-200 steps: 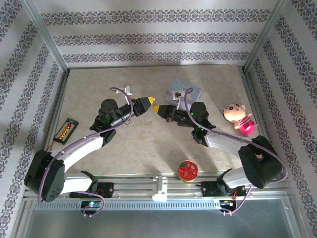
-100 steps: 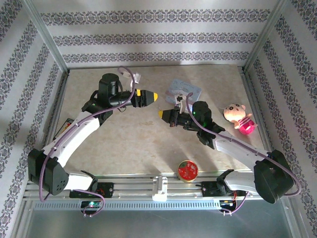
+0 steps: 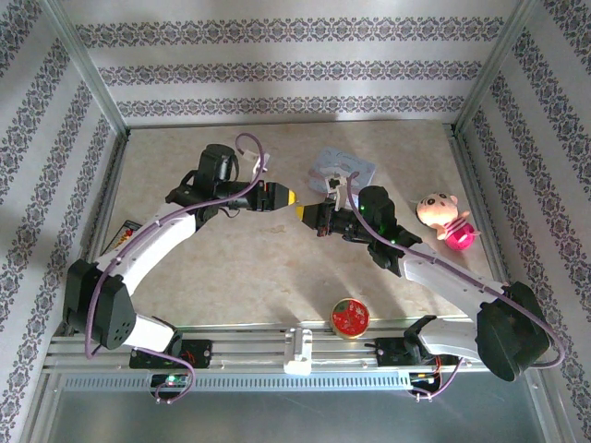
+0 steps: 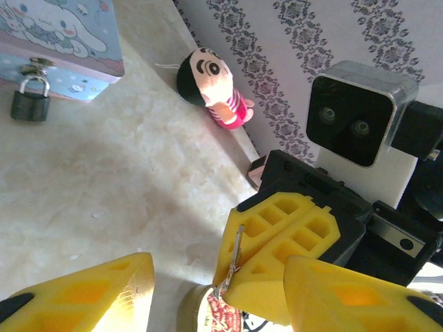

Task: Unlock a padlock with a key

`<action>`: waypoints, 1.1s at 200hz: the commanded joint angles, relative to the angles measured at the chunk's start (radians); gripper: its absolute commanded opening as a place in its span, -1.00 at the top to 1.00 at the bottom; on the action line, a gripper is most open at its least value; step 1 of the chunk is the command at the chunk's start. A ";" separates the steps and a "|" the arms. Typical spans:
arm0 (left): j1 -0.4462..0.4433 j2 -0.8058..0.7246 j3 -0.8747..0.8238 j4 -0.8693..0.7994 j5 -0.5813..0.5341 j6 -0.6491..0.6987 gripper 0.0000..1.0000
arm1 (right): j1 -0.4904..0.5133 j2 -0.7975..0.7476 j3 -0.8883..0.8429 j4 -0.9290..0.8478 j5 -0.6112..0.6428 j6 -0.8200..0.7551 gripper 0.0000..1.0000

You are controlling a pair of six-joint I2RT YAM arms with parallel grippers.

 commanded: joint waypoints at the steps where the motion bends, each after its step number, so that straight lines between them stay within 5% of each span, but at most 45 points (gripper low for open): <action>1: 0.006 0.004 -0.015 0.098 0.054 -0.060 -0.01 | 0.003 -0.013 0.028 0.009 -0.004 -0.022 1.00; 156: -0.003 0.063 -0.024 0.208 0.041 -0.171 0.58 | 0.012 0.002 0.040 0.006 -0.001 -0.028 1.00; 220: -0.003 0.072 -0.027 0.207 0.016 -0.191 1.00 | 0.014 0.000 0.041 0.003 0.012 -0.027 1.00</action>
